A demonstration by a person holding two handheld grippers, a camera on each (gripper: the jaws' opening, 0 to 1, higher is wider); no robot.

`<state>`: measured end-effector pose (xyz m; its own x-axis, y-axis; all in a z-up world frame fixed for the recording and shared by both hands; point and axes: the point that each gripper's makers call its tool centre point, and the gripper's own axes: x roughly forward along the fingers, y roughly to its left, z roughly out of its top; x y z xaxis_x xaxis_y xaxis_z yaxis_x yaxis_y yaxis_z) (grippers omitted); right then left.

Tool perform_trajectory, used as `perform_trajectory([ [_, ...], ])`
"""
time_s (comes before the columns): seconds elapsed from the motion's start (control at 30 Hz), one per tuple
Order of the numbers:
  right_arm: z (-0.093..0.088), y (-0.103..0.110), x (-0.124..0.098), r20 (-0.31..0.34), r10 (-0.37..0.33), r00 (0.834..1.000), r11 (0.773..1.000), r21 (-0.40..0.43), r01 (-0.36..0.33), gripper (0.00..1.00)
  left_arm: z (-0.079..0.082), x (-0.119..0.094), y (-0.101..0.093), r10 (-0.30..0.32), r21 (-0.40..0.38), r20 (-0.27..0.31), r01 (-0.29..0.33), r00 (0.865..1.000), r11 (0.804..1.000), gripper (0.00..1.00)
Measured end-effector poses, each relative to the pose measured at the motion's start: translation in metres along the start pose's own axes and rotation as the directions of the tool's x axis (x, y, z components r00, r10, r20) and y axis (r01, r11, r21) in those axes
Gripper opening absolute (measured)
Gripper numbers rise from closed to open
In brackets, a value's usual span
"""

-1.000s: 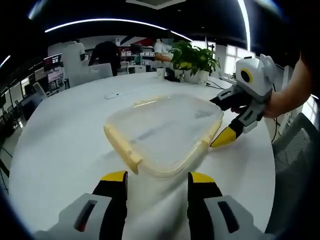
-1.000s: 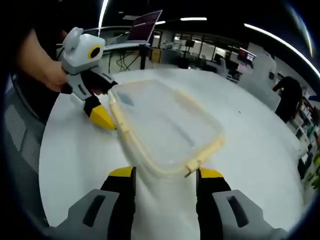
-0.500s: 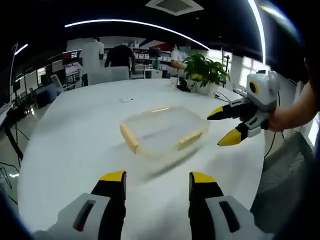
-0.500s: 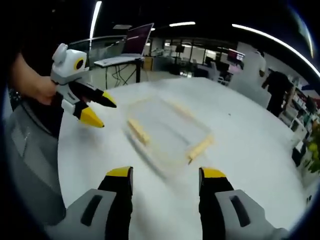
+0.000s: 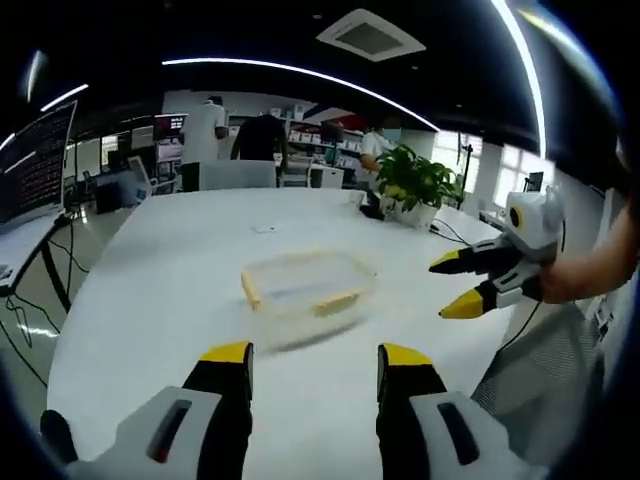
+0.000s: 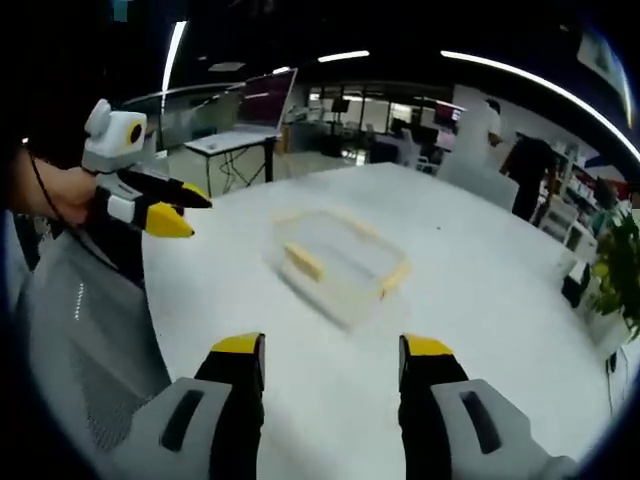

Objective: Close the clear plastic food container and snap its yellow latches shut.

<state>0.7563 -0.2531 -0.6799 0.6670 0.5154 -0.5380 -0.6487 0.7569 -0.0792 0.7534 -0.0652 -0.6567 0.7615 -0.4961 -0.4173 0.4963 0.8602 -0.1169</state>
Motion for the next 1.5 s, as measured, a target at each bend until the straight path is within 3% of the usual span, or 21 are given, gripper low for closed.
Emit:
perform_trajectory([
  [0.13,-0.006,0.001,-0.021,0.004,-0.031,1.0,0.999,0.034,0.031,0.51,-0.006,-0.018,-0.004,0.011,-0.006,-0.001,-0.011,1.0,1.0,0.44],
  [0.27,-0.009,0.002,-0.04,0.025,-0.08,0.997,0.991,0.106,0.077,0.5,0.01,-0.03,-0.001,0.044,-0.017,0.05,-0.043,0.998,0.999,0.43],
  [0.4,-0.012,0.007,-0.055,0.038,-0.112,0.993,0.982,0.158,0.104,0.5,0.012,-0.041,-0.008,0.043,-0.028,0.059,-0.042,0.997,0.999,0.43],
  [0.63,-0.001,0.011,-0.07,0.071,-0.135,0.988,0.974,0.19,0.119,0.49,0.006,-0.052,-0.017,0.036,-0.04,0.064,-0.033,0.997,0.999,0.42],
  [0.73,0.005,0.015,-0.078,0.091,-0.14,0.986,0.963,0.246,0.114,0.5,0.005,-0.057,-0.019,0.038,-0.069,0.071,-0.033,0.997,0.997,0.42],
  [0.87,0.006,0.021,-0.091,0.101,-0.148,0.984,0.959,0.257,0.118,0.5,0.004,-0.062,-0.023,0.037,-0.08,0.083,-0.03,0.996,0.996,0.42],
  [1.07,-0.007,0.031,-0.096,0.081,-0.15,0.985,0.951,0.283,0.122,0.49,-0.004,-0.064,-0.027,0.034,-0.113,0.088,-0.024,0.996,0.993,0.41],
  [1.23,-0.02,0.043,-0.094,0.057,-0.143,0.988,0.954,0.272,0.123,0.48,-0.003,-0.066,-0.026,0.041,-0.125,0.107,-0.028,0.993,0.992,0.4],
  [1.5,-0.02,0.049,-0.097,0.063,-0.139,0.988,0.966,0.23,0.121,0.47,-0.002,-0.068,-0.025,0.064,-0.117,0.133,-0.049,0.989,0.992,0.4],
])
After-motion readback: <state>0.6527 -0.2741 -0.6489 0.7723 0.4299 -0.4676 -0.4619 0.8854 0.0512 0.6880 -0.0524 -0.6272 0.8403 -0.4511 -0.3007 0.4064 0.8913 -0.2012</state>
